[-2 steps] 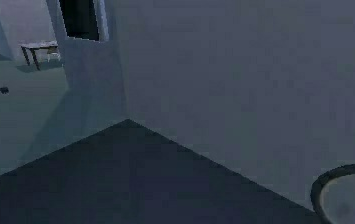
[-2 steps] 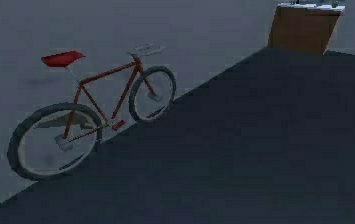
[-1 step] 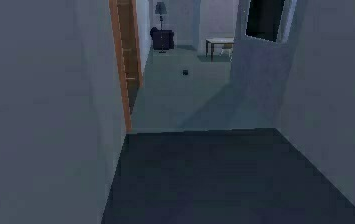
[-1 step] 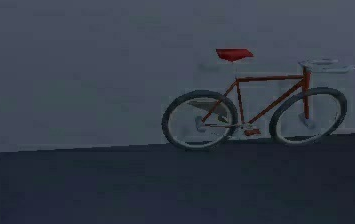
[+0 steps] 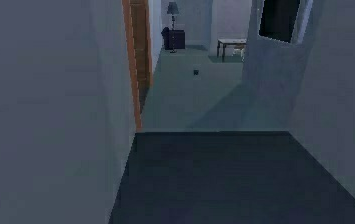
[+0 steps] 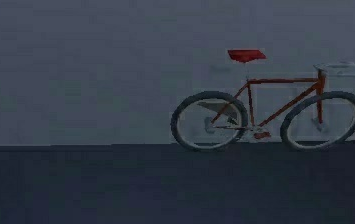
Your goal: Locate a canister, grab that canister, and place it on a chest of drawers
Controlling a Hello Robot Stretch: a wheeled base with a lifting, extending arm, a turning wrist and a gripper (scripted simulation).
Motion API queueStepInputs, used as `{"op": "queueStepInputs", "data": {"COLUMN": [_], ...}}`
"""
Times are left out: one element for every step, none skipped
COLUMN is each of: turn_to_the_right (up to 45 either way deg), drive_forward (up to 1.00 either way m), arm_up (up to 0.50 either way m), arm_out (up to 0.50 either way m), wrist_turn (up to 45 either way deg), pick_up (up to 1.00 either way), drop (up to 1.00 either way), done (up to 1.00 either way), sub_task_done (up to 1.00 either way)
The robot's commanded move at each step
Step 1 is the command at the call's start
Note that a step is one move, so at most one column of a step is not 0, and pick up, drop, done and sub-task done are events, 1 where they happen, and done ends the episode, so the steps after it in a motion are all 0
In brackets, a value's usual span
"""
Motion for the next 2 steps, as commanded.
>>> {"op": "queueStepInputs", "data": {"turn_to_the_right": [0.0,0.0], "drive_forward": [1.00,1.00], "arm_up": [0.00,0.00], "arm_out": [0.00,0.00], "wrist_turn": [0.0,0.0], "pick_up": [0.00,0.00], "drop": [0.00,0.00], "done": [0.00,0.00], "sub_task_done": [0.00,0.00]}}
